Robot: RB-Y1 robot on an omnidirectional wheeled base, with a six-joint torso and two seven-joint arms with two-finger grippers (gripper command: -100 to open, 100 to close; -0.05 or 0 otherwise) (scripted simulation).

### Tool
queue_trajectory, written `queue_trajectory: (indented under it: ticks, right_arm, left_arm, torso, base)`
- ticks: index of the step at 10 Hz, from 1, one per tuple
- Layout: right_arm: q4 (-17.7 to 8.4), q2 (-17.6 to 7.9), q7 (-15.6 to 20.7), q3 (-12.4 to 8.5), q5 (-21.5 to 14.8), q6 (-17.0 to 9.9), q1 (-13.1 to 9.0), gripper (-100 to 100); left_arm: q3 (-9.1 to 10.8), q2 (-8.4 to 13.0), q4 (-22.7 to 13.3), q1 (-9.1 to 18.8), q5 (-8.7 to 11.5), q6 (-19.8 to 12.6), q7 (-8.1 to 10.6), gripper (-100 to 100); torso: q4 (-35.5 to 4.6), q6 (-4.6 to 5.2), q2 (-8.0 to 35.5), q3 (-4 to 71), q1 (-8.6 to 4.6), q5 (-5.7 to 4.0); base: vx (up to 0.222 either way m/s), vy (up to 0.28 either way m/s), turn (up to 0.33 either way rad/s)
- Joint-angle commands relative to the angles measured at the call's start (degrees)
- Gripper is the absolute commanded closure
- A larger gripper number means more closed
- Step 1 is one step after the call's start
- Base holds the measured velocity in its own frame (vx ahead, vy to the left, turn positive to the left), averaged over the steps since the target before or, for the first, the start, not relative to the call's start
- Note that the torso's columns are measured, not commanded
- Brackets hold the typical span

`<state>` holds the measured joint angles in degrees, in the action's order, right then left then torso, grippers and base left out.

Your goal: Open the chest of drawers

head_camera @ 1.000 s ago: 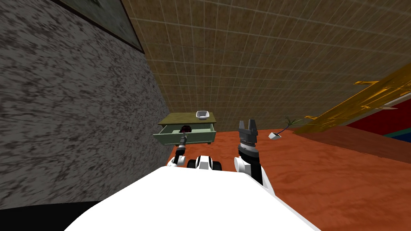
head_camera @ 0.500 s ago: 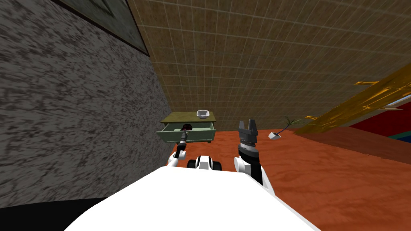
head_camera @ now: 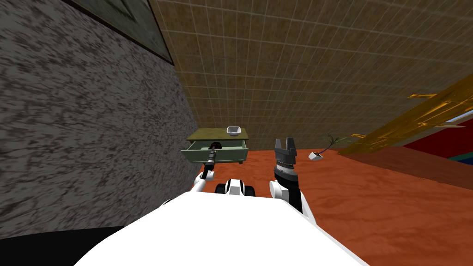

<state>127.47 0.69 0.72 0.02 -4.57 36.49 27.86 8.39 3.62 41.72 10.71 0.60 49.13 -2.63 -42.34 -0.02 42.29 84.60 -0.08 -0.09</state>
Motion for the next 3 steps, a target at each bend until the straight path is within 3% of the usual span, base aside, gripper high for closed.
queue_trajectory:
  ticks: [1, 3]
  right_arm:
    - [0.0, 0.0, 0.0, 0.0, 0.0, 0.0, 0.0, 0]
    - [0.0, 0.0, 0.0, 0.0, 0.0, 0.0, 0.0, 0]
  left_arm:
    - [-0.01, -0.01, -0.02, -0.03, 0.0, 0.01, 0.02, 0]
    - [-0.01, -0.03, -0.04, -0.06, 0.01, 0.06, 0.05, 0]
  torso:
    - [0.02, 0.01, 0.0, 0.0, 0.01, 0.02]
    - [0.04, 0.02, 0.01, -0.01, 0.03, 0.04]
  base:
    - [0.0, 0.0, 0.0]
    - [0.0, 0.0, 0.0]
